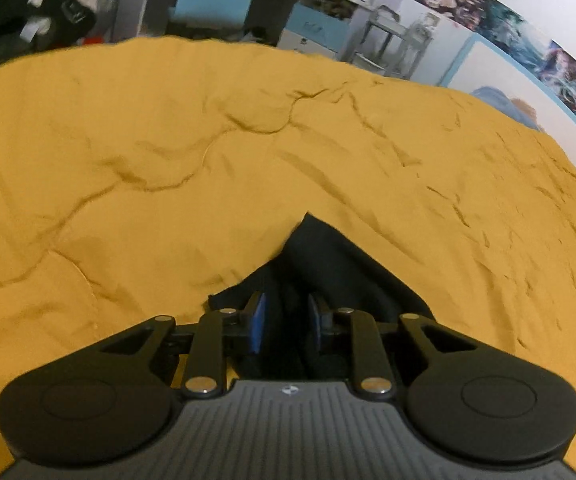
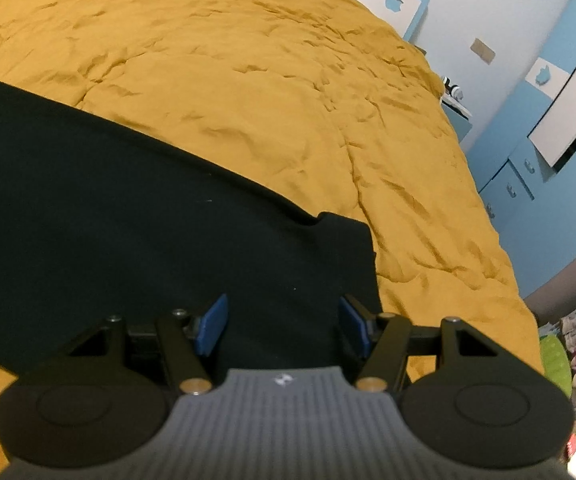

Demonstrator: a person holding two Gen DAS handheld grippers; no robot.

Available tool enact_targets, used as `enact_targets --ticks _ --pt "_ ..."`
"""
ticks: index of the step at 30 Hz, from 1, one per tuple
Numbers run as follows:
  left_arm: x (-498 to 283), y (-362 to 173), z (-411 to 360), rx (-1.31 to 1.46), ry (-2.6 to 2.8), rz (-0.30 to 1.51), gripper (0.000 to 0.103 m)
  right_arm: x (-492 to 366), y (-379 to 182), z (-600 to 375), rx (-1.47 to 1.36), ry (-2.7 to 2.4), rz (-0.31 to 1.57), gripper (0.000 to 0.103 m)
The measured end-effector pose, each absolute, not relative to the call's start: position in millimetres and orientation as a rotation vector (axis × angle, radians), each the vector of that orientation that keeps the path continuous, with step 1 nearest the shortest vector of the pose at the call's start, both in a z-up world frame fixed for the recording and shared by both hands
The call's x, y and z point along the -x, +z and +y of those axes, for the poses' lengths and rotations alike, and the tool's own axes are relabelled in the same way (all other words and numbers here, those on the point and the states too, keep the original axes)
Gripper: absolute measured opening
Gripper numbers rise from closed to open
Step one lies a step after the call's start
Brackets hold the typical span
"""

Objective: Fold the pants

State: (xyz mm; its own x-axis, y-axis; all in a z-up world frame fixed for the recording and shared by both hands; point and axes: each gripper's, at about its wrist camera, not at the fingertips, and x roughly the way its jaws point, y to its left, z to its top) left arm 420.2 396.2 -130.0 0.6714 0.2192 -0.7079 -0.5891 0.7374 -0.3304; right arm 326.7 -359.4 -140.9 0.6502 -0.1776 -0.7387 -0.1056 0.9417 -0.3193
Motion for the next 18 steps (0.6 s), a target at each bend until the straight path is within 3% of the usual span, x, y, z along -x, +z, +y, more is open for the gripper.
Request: enact_targets --ticks 3,4,5,12,18 --pt "-420 -137 398 0.632 0.487 0.672 0.018 -328 -141 -361 0.345 -0.052 0.872 0.058" --pt "-420 -136 398 0.634 0.488 0.665 0.002 -329 -141 -362 0.34 -0.054 0.874 0.058" --pt "-420 -134 397 0.622 0.494 0.661 0.0 -329 -142 -362 0.338 -0.055 0.877 0.058" --pt "-401 -92 393 0.504 0.519 0.622 0.0 -328 -141 -364 0.341 -0.041 0.87 0.058" --pt "-386 -117 406 0.541 0.554 0.671 0.0 -327 -141 -367 0.317 -0.047 0.874 0.058"
